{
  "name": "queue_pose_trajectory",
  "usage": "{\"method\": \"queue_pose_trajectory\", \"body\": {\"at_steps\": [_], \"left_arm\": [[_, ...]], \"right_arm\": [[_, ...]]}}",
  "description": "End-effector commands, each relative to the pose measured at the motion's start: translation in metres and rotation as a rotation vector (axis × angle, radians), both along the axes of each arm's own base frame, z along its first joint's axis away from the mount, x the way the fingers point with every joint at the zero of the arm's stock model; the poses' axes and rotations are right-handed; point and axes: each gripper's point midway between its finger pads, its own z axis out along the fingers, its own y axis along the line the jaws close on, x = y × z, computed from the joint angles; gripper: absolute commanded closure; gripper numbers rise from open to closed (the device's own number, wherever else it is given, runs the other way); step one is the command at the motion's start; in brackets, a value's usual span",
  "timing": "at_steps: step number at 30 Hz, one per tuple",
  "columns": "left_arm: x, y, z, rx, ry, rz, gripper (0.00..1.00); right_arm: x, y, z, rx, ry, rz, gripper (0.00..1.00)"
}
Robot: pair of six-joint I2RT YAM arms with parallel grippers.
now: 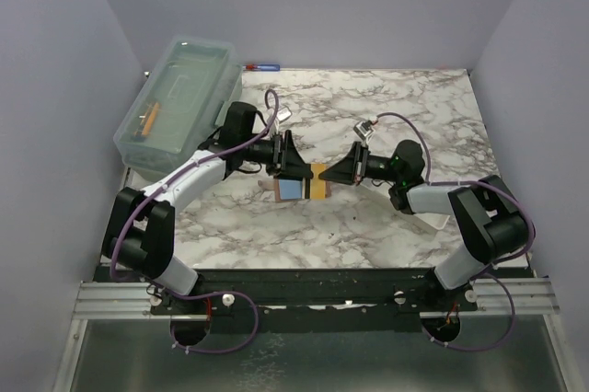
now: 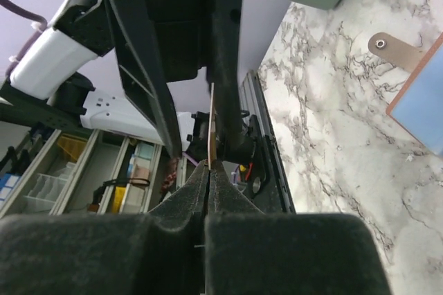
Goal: Put the credit cards into the card holder
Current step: Insert the credit card into the card holder.
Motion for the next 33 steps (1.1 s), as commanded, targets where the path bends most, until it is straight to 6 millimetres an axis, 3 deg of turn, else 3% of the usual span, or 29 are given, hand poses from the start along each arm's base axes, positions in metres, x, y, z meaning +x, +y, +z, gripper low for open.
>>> {"method": "queue_pose_trajectory", "body": {"at_steps": [1, 3, 8, 20, 33], "left_arm": [[0.006, 0.013, 0.026, -0.076, 0.011, 0.085, 0.50], [0.005, 0.014, 0.037, -0.139, 0.013, 0.098, 0.50], [0.006, 0.014, 0.042, -0.173, 0.018, 0.122, 0.69], [0.008, 0.014, 0.042, -0.176, 0.011, 0.145, 0.70], [0.022, 0.015, 0.037, -0.156, -0.008, 0.223, 0.94]], "right_arm": [[0.006, -0.001, 0.022, 0.047, -0.043, -0.072, 1.00], [0.009, 0.000, 0.024, 0.045, -0.047, -0.082, 1.00], [0.015, 0.002, 0.029, 0.053, -0.051, -0.088, 1.00], [0.025, 0.004, 0.038, 0.077, -0.061, -0.109, 1.00], [0.033, 0.012, 0.039, 0.082, -0.039, -0.137, 1.00]]}}
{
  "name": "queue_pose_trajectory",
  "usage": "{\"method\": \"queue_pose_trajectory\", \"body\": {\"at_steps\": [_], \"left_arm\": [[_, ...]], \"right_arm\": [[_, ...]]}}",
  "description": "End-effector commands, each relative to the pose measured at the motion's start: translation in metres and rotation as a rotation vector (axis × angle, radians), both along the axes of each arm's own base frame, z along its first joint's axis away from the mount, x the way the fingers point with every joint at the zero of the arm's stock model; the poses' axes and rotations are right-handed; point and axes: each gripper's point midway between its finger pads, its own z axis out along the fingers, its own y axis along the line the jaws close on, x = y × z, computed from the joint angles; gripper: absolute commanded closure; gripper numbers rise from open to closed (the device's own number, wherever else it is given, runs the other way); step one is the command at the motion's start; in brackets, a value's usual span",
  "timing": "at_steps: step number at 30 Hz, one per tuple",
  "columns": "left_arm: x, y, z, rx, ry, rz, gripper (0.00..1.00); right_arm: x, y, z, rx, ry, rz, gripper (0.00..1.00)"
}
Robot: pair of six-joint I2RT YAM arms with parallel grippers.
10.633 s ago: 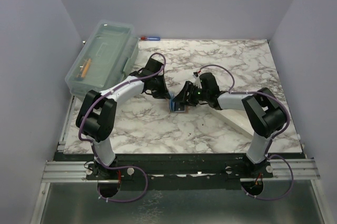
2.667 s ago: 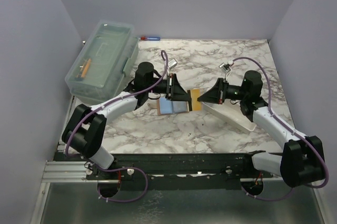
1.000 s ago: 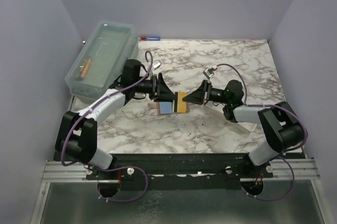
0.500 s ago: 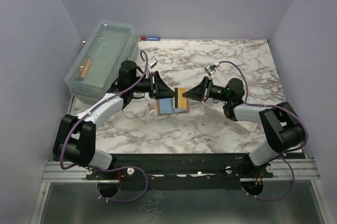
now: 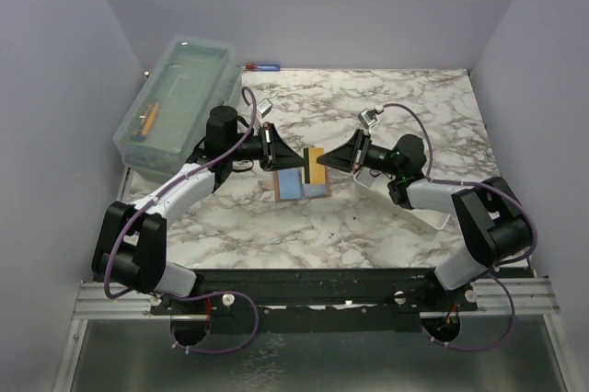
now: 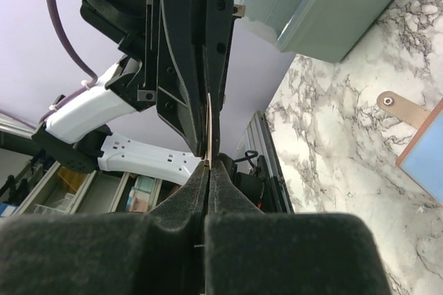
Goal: Put the credit cards into the card holder
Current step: Insert the credit card into the card holder.
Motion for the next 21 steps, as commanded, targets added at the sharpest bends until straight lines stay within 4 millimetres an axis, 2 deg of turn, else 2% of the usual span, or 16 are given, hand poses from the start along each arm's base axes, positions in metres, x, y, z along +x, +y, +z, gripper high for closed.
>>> {"method": "queue_pose_trajectory", "body": {"at_steps": [1, 3, 5, 7, 9, 10, 13, 18, 21], "left_arm": [[0.007, 0.002, 0.002, 0.008, -0.046, 0.049, 0.97], [0.014, 0.011, -0.012, 0.069, -0.029, 0.083, 1.00], [0.023, 0.027, -0.035, 0.190, -0.020, 0.135, 1.00], [0.031, 0.047, -0.066, 0.369, -0.032, 0.193, 1.00], [0.031, 0.063, -0.090, 0.505, -0.031, 0.200, 1.00], [0.030, 0.067, -0.098, 0.539, -0.028, 0.195, 1.00], [0.028, 0.068, -0.111, 0.566, -0.006, 0.157, 1.00], [0.034, 0.060, -0.129, 0.552, 0.078, 0.114, 1.00], [0.040, 0.057, -0.135, 0.535, 0.106, 0.094, 1.00]], "right_arm": [[0.011, 0.006, 0.004, 0.015, -0.010, -0.034, 1.00], [0.012, 0.006, -0.001, -0.007, 0.003, -0.038, 1.00], [0.021, 0.006, -0.022, -0.114, 0.040, -0.068, 0.85], [0.037, 0.003, -0.054, -0.301, 0.068, -0.121, 0.67], [0.042, -0.003, -0.079, -0.430, 0.074, -0.126, 0.59], [0.044, -0.004, -0.087, -0.469, 0.072, -0.113, 0.58], [0.045, 0.001, -0.108, -0.539, 0.089, -0.048, 0.63], [0.058, 0.004, -0.137, -0.599, 0.110, -0.036, 0.89], [0.066, 0.005, -0.153, -0.632, 0.117, -0.038, 0.97]]}}
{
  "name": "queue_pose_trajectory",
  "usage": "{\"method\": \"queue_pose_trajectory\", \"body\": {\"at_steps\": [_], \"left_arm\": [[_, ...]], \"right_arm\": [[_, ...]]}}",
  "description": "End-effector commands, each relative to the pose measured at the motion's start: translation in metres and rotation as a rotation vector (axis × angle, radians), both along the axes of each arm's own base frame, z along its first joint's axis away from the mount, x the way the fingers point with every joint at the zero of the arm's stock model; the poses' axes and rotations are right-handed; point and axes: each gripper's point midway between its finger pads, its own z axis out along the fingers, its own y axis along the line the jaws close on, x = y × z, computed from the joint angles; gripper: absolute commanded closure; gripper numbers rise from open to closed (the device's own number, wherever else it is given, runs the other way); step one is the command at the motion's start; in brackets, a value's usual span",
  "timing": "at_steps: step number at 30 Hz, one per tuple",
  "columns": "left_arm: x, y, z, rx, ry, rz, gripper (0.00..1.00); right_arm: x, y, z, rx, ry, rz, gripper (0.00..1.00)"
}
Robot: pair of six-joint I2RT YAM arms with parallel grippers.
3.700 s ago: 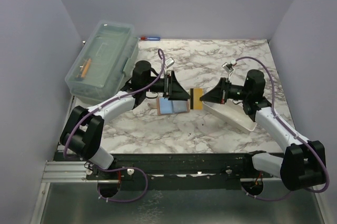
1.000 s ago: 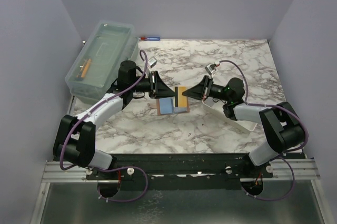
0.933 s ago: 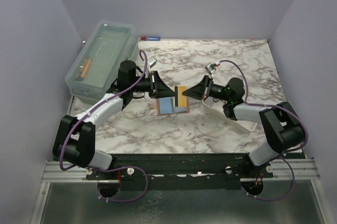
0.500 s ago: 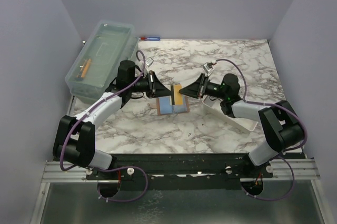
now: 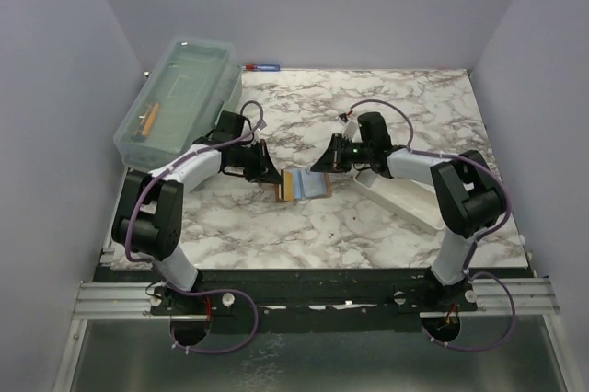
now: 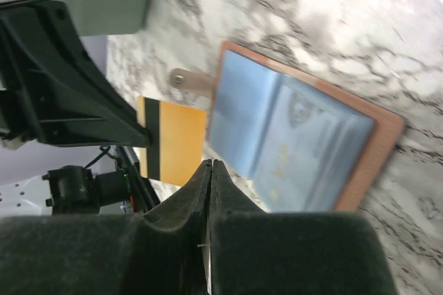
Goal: Put the credit cards into the card holder
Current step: Insert the credit card into the card holder.
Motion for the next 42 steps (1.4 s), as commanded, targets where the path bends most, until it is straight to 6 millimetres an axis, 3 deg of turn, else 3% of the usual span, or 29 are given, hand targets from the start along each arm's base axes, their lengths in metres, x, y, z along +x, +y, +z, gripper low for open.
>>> {"method": "queue_pose_trajectory", "body": {"at_steps": [1, 12, 16, 42], "left_arm": [[0.008, -0.001, -0.006, 0.001, 0.029, -0.034, 1.00], [0.012, -0.015, -0.019, -0.073, 0.103, -0.098, 1.00], [0.011, -0.019, -0.017, -0.113, 0.118, -0.116, 1.00], [0.020, -0.023, -0.050, -0.144, 0.286, -0.061, 1.00]], "right_arm": [[0.005, -0.003, -0.037, -0.119, 0.027, 0.016, 0.99], [0.009, -0.024, -0.089, -0.280, 0.077, -0.056, 1.00], [0.008, -0.031, -0.099, -0.318, 0.089, -0.083, 1.00], [0.012, -0.037, -0.100, -0.364, 0.074, -0.092, 1.00]]}}
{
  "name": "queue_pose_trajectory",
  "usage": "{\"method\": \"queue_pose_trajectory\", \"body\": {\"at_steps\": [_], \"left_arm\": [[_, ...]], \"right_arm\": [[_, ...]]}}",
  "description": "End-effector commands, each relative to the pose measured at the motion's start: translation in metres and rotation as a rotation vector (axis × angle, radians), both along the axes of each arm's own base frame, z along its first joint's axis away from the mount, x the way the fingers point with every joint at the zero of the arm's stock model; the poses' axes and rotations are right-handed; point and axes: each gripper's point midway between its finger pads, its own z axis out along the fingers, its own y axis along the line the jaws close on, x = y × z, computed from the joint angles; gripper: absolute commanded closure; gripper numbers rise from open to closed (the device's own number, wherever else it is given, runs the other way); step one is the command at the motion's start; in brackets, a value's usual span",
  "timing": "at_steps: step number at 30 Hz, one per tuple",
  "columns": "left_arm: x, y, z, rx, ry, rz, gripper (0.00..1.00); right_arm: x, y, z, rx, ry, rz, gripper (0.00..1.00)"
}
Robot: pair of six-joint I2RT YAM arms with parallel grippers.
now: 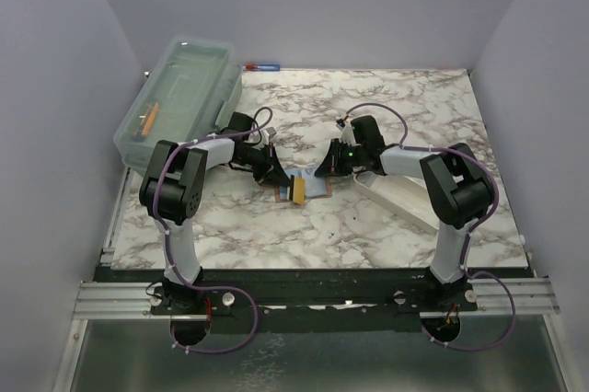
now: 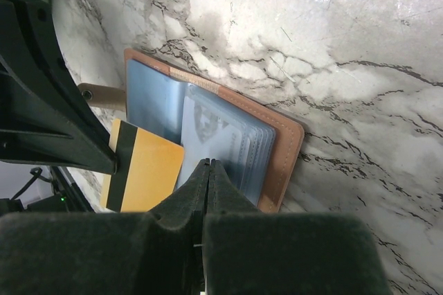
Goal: Put the credit cards into the card holder
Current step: Insert the credit card into the card holder.
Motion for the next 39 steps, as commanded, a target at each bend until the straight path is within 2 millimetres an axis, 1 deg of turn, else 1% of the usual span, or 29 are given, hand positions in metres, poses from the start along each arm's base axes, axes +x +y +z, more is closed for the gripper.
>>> {"method": "queue_pose_trajectory", "body": {"at_steps": [1, 7, 13, 21, 33, 39], "left_arm": [[0.011, 0.000, -0.005, 0.002, 0.015, 0.024, 1.00], [0.015, 0.002, -0.013, 0.032, 0.026, 0.039, 1.00], [0.023, 0.005, -0.014, 0.064, 0.003, 0.059, 1.00], [0.033, 0.003, -0.014, 0.071, 0.002, 0.079, 1.00], [0.037, 0.003, -0.019, 0.099, -0.008, 0.125, 1.00], [0.037, -0.002, -0.021, 0.100, -0.016, 0.148, 1.00]], "right_arm": [[-0.004, -0.018, -0.029, -0.130, 0.034, -0.034, 1.00], [-0.004, -0.018, -0.029, -0.130, 0.034, -0.033, 1.00], [-0.005, -0.018, -0.031, -0.127, 0.038, -0.032, 1.00], [-0.006, -0.018, -0.031, -0.124, 0.041, -0.034, 1.00], [-0.004, -0.016, -0.030, -0.118, 0.038, -0.033, 1.00], [-0.005, -0.016, -0.029, -0.115, 0.038, -0.032, 1.00]]}}
